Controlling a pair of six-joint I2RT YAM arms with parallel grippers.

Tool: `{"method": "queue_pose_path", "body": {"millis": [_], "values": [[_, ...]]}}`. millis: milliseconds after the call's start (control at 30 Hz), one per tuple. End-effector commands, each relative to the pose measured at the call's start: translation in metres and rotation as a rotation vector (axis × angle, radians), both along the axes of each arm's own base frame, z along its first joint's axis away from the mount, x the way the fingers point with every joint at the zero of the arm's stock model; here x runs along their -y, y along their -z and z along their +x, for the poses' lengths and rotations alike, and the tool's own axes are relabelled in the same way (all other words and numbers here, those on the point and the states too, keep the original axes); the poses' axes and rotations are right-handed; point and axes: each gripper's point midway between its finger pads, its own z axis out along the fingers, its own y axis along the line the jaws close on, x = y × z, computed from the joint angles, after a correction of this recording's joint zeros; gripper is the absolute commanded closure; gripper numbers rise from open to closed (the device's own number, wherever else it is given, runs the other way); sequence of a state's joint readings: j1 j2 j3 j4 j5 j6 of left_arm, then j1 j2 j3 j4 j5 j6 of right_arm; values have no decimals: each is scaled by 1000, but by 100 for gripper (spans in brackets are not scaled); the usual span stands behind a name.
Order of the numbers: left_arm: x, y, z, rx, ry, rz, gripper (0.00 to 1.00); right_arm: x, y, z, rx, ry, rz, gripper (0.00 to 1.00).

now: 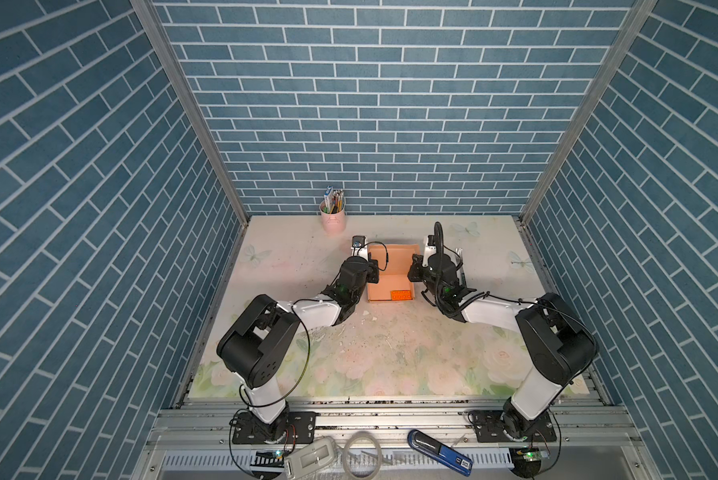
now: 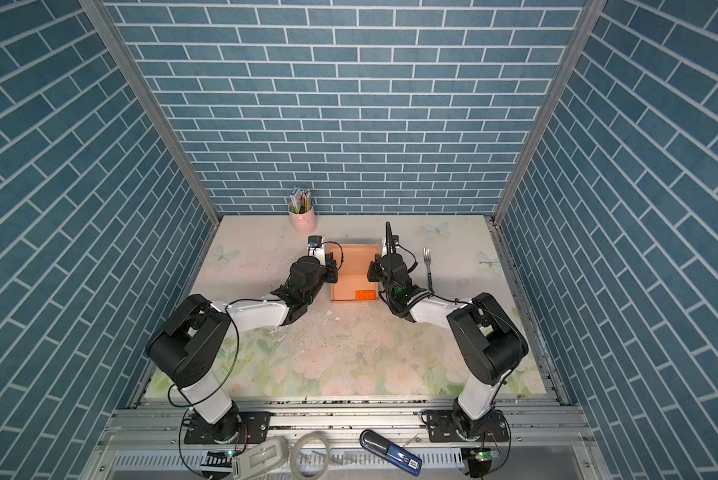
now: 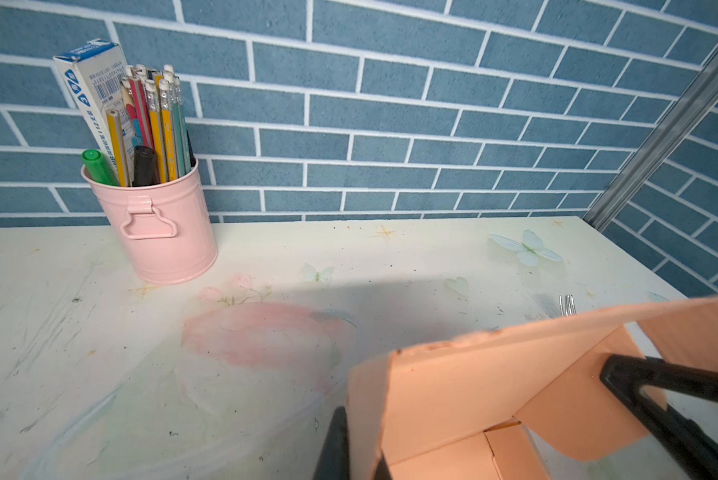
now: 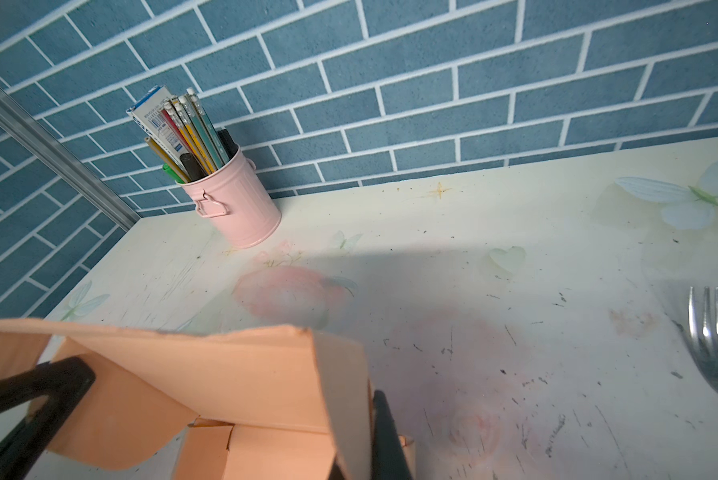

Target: Fold the paper box

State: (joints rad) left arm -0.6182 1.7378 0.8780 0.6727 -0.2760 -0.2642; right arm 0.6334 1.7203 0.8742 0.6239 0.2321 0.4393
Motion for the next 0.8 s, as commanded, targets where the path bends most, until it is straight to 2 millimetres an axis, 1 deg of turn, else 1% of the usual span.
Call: {"method": "queue_pose_path", "body": {"millis": [0, 67, 300, 467, 533, 667, 767], "values": [[-9, 4, 2, 40, -60, 7, 92, 11, 1, 6, 46, 65, 6, 100], [-8, 6, -1, 51, -66, 7, 91, 10, 4, 5, 51, 59, 7, 100], [-8, 14, -8, 55, -66, 6, 82, 8, 12, -2, 75, 36, -17, 100], [-11, 12, -15, 38, -47, 5, 78, 8, 10, -8, 88, 4, -43, 100], [-8, 9, -18, 30, -26, 1, 76, 7, 10, -10, 86, -8, -54, 100], [-6, 7, -24, -10, 28, -13, 66, 4, 7, -12, 89, -43, -70, 100], [-16, 7, -24, -63, 64, -55, 60, 1, 5, -13, 87, -76, -71, 100]]}}
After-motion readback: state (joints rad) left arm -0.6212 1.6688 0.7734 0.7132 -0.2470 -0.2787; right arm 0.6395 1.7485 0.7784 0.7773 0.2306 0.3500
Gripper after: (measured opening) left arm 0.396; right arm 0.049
